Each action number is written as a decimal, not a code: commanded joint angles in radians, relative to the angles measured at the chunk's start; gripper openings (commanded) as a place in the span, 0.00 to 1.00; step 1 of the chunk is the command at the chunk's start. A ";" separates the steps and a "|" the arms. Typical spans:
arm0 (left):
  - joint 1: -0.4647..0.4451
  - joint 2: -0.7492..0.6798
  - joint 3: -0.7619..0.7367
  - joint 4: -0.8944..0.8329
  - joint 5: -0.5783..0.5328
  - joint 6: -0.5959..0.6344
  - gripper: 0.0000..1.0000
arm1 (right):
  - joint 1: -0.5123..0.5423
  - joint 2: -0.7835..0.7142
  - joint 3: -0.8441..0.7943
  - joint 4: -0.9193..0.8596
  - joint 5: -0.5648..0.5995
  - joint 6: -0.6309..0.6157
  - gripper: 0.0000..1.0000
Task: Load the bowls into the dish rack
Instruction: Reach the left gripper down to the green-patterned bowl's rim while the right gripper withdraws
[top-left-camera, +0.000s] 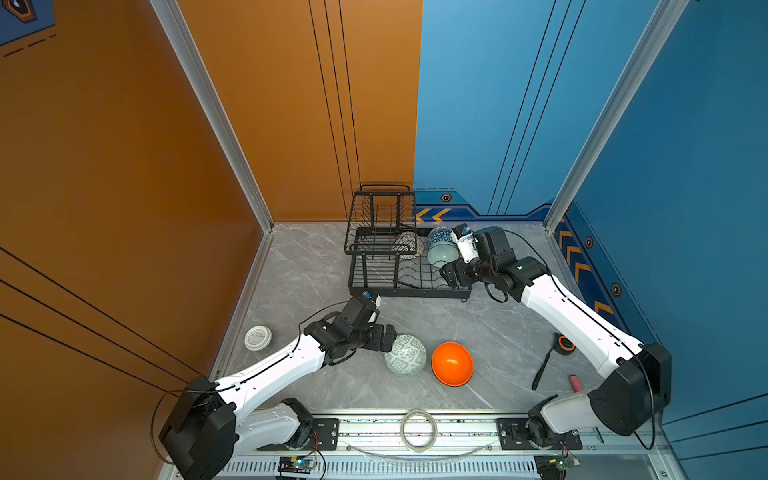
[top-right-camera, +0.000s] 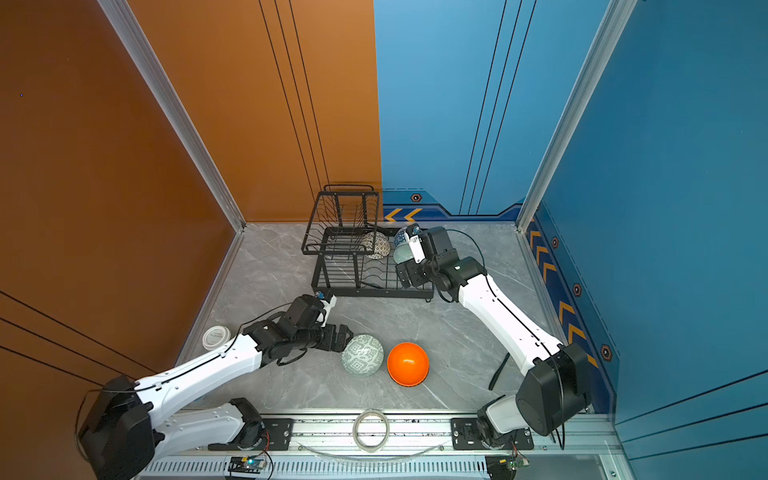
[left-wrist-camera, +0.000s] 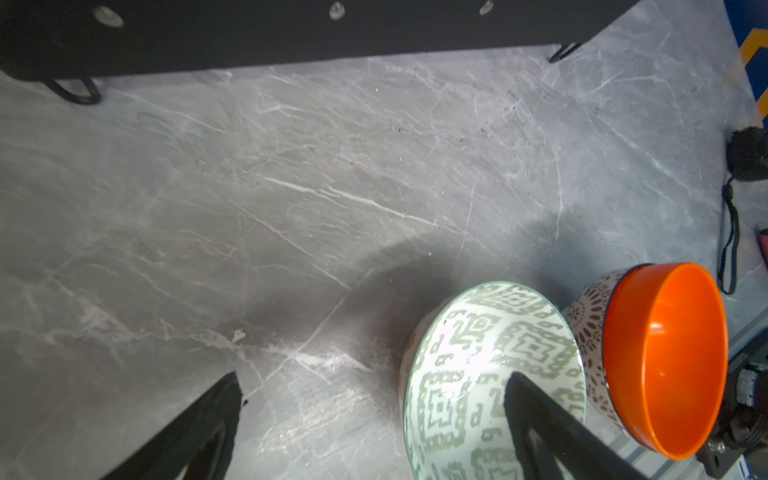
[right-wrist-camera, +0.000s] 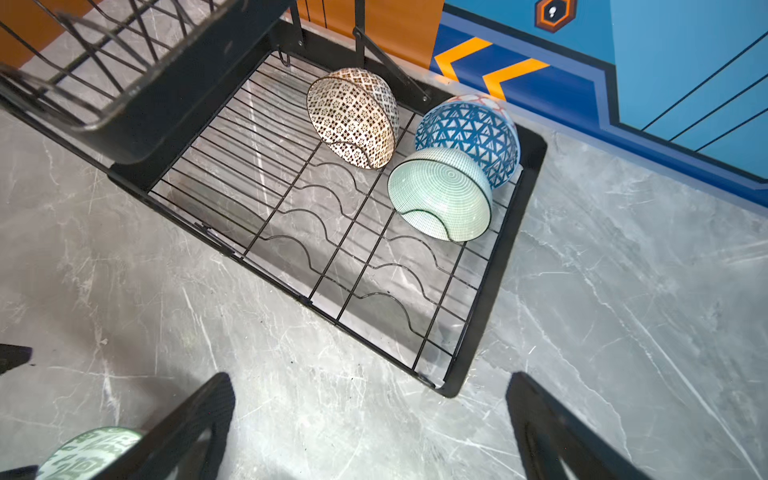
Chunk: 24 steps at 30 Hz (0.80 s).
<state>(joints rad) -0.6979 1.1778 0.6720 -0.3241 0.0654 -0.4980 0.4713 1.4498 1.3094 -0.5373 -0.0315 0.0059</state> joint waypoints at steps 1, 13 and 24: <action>-0.024 0.033 -0.034 0.070 0.066 -0.039 0.96 | 0.004 -0.012 -0.016 -0.025 -0.031 0.043 1.00; -0.043 0.131 -0.104 0.214 0.106 -0.106 0.70 | 0.006 -0.001 -0.005 -0.025 -0.033 0.066 1.00; -0.040 0.247 -0.109 0.289 0.103 -0.105 0.53 | 0.002 0.003 -0.009 -0.024 -0.050 0.045 1.00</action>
<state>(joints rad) -0.7341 1.4063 0.5735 -0.0521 0.1593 -0.6041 0.4721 1.4502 1.3037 -0.5415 -0.0574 0.0528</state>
